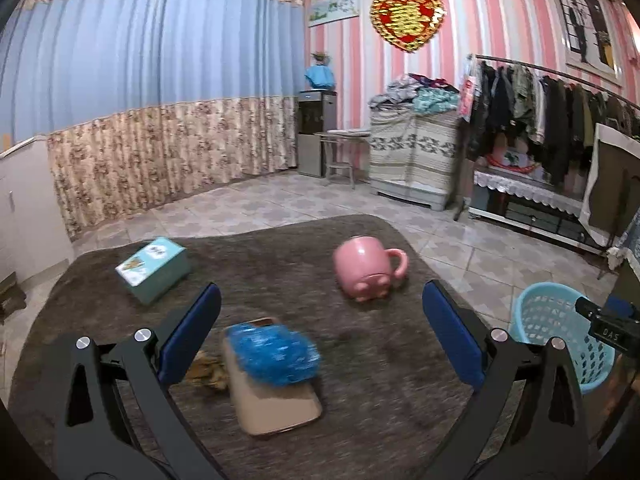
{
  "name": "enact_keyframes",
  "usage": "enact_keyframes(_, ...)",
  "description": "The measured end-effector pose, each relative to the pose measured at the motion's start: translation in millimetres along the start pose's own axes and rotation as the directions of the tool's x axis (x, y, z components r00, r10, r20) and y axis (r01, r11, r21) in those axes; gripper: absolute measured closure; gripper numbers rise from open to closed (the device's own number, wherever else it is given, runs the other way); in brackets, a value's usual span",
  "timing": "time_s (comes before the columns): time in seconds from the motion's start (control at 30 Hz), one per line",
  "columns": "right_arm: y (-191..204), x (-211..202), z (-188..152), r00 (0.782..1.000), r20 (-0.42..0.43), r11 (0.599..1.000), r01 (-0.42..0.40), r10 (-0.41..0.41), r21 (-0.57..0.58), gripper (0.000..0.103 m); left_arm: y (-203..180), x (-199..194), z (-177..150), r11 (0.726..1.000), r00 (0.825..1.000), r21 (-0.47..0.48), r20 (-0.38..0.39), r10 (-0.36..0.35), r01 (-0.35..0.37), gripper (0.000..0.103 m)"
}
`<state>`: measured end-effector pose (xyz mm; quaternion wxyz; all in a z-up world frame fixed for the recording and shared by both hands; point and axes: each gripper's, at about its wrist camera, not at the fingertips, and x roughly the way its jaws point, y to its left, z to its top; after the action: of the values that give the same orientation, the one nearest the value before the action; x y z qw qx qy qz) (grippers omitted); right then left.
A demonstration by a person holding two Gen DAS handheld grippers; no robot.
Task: Collect trash
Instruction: 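Open the right gripper to drop the snack wrapper into the basket, then move both tools back over the blue plastic bag on the rug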
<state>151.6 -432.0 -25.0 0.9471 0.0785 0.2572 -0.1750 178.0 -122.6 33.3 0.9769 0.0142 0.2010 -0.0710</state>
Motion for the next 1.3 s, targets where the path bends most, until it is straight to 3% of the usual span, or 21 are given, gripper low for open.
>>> enact_keyframes(0.33,59.2,-22.2,5.4,0.993,0.045,0.992,-0.102,0.106,-0.073,0.013,65.2,-18.6,-17.0,0.993,0.995,-0.064,-0.026,0.097,-0.098,0.006)
enact_keyframes(0.6,103.5,-35.8,2.6,0.988,0.053,0.981,-0.134,0.142,-0.137,0.013,106.7,-25.7,-25.7,0.983,0.987,-0.092,-0.041,0.158,-0.161,0.006)
enact_keyframes(0.83,132.3,-47.5,0.5,0.98,0.039,0.971,-0.186,0.194,-0.15,0.013,129.4,-31.6,-33.8,0.971,0.975,-0.094,-0.034,0.219,-0.221,0.006)
enact_keyframes(1.3,175.3,-49.8,-14.0,0.973,0.007,0.953,-0.225,0.231,-0.202,0.013,171.8,-36.8,-51.6,0.953,0.961,-0.122,-0.053,0.272,-0.277,0.006)
